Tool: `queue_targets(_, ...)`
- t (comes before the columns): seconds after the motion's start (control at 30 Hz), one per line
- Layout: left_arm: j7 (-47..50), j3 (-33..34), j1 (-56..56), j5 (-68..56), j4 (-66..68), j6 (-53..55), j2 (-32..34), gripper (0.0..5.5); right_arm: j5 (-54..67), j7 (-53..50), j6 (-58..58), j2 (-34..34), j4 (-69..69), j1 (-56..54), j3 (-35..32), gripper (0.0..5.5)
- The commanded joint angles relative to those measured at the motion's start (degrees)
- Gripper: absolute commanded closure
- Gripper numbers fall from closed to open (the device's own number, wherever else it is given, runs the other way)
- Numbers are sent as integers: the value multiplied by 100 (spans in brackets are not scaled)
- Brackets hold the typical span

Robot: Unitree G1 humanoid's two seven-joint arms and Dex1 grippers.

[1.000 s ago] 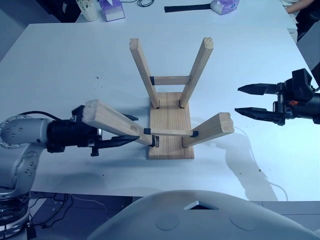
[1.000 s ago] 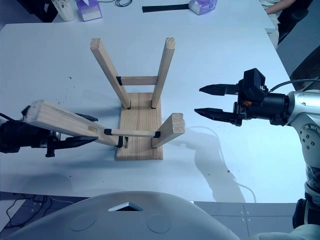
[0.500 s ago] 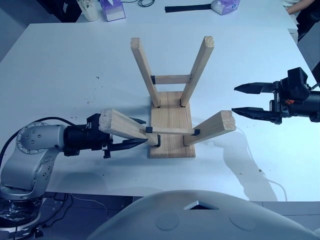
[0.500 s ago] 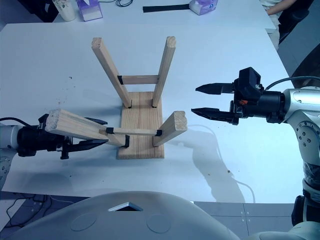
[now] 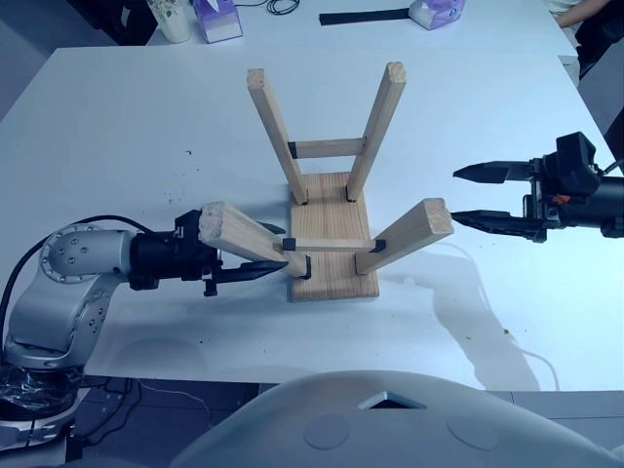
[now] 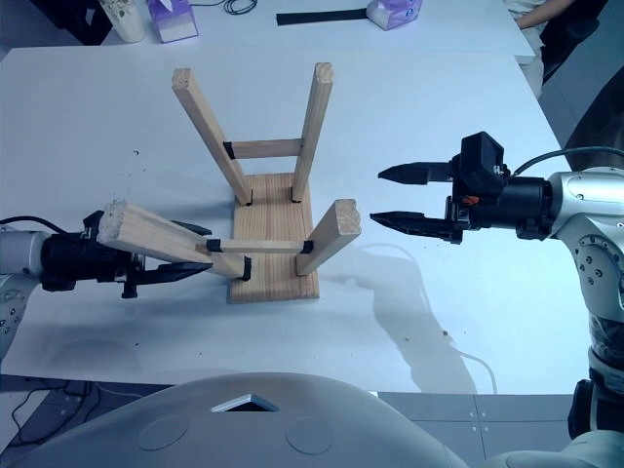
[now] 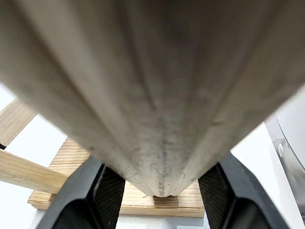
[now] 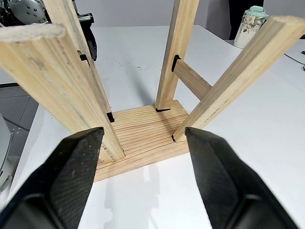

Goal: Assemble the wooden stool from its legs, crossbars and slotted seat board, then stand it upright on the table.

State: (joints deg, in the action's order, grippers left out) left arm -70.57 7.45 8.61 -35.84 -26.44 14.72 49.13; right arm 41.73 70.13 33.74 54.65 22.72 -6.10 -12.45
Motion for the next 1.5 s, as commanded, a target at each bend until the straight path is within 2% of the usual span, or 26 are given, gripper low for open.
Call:
queue_targets(0.03, 71, -360, 181, 581, 317, 145, 213, 347, 54, -39, -13, 23, 166, -142, 27, 235)
queue_targets(0.43, 124, -1016, -384, 712, 440, 210, 311, 347, 1252, -860, 621, -393, 628, -965, -221, 235)
queue_targets(0.6, 306, -1336, -680, 975, 681, 285, 354, 347, 2220, -1738, 890, -839, 924, -1425, -240, 235)
queue_targets(0.7, 400, -1499, -932, 970, 707, 410, 330, 347, 2356, -2356, 827, -1149, 1161, -1641, -59, 235)
queue_targets(0.83, 503, -1645, -1173, 934, 721, 548, 327, 347, 2262, -3144, 882, -1430, 1669, -1702, 339, 235)
queue_targets(1.0, 848, -1781, -1393, 993, 815, 756, 238, 347, 1597, -4056, 1053, -1612, 2345, -1167, 1151, 235)
queue_targets(1.27, 1563, -2023, -1841, 1035, 935, 1241, -113, 347, 1351, -5325, 962, -2349, 2770, -1013, 1628, 235)
queue_targets(1.5, 1641, -2099, -1944, 970, 877, 1377, -156, 347, 265, -5939, 628, -2968, 2511, -533, 2230, 336)
